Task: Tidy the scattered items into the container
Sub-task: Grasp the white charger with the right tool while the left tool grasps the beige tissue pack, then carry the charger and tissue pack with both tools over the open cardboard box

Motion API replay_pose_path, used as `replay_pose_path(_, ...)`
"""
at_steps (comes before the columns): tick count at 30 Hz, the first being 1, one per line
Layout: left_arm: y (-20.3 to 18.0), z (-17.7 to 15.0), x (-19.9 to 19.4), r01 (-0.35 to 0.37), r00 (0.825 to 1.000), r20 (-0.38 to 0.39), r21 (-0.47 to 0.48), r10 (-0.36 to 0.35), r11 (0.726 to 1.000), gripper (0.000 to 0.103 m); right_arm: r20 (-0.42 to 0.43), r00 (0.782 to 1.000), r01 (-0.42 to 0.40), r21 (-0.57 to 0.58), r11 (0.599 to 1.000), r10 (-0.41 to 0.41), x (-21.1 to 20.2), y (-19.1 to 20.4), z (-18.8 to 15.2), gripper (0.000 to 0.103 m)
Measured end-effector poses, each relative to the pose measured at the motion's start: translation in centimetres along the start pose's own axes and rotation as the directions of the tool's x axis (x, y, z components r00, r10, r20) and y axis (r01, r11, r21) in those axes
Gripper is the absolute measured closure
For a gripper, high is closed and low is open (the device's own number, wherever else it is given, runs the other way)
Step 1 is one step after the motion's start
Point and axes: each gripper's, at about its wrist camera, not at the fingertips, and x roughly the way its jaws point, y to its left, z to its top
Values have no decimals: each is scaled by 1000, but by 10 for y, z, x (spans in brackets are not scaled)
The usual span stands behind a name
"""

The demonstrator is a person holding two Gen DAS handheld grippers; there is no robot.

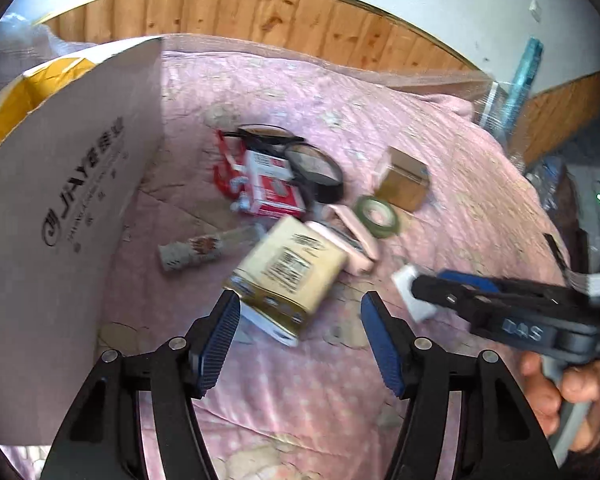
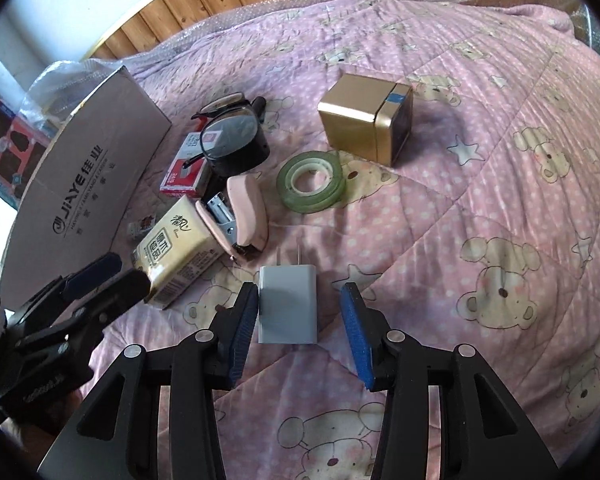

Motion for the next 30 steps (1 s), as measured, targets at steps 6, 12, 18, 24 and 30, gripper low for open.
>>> replay_pose_path(6,-9,14,19,-24,1000,19,93,22,995,37,-21,1000,20,-70,997,-21,6,10,-3,61)
replay_pose_path(12,-29,6,19,15,1000,-21,137,-12,990,42,-6,1000,19,-61,998,-20,-1,3,-6,69)
replay_pose_path(18,-23,10,30,-166,986,23,166,165,972,35,-30,999,25,-87,996,-28,10,9,-12,58)
replay_pose_path(24,-16,11,47,-35,999,-15,137,38,990,37,-24,998,57,-104,993,-60,8,9,-14,70)
replay_pose_path(30,-21,4,39,-28,998,-54,112,34,993,48,-28,998,52,-92,994,-55,5,7,-14,68)
